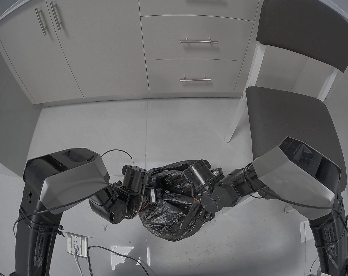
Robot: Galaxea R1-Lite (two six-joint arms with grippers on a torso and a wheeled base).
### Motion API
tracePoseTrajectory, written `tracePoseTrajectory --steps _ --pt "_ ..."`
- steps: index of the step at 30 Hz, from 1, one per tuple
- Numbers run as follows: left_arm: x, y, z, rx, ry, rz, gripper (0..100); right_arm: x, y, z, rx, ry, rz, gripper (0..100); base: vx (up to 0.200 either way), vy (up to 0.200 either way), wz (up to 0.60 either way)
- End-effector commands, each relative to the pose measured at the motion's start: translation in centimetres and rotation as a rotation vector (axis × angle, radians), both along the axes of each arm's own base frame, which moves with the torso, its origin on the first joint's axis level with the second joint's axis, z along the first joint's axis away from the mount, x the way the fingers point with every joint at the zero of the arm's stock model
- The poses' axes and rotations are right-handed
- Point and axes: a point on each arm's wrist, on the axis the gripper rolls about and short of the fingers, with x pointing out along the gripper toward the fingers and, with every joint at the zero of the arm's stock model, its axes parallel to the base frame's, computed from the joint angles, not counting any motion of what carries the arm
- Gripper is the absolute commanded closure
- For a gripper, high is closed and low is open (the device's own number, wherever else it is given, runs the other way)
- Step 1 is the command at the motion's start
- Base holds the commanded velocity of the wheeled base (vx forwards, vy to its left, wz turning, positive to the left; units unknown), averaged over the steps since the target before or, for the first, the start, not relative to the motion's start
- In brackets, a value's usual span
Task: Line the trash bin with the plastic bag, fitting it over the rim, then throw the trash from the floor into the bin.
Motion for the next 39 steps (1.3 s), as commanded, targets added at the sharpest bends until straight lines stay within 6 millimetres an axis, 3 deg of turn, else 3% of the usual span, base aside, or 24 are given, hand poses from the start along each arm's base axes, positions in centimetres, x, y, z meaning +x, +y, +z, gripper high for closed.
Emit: tracePoseTrajectory --steps 1,6,21,29,31,36,39 --pt "0.0 0.1 -0.9 0.01 0.017 0.002 0 0.8 -0.3 -0.9 -0.007 0.004 -0.016 0 0.0 0.0 0.0" --pt "0.0 0.0 -1.2 0.013 0.021 0.001 0 1.3 -0.6 -1.0 -0.016 0.007 -0.021 0 0.0 0.0 0.0" --pt "0.1 0.3 -1.1 0.022 0.01 0.036 0 3.8 -1.6 -4.4 -0.024 0.024 -0.067 0 0.0 0.0 0.0" --pt "0.2 0.2 -0.5 0.009 -0.002 0.041 0 5.1 -2.7 -4.0 0.002 0.008 -0.097 0 0.0 0.0 0.0" --pt "0.1 0.2 -0.2 -0.001 -0.01 0.043 0 5.0 -2.7 -3.7 0.022 0.012 -0.089 0 0.0 0.0 0.0" --pt "-0.3 0.4 1.5 -0.035 -0.016 0.049 0 4.0 -1.1 0.8 0.35 0.065 0.052 0 0.0 0.0 0.0" --pt "-0.7 0.5 2.4 -0.044 -0.025 0.046 0 3.8 -1.3 3.8 0.485 0.074 0.104 0 0.0 0.0 0.0"
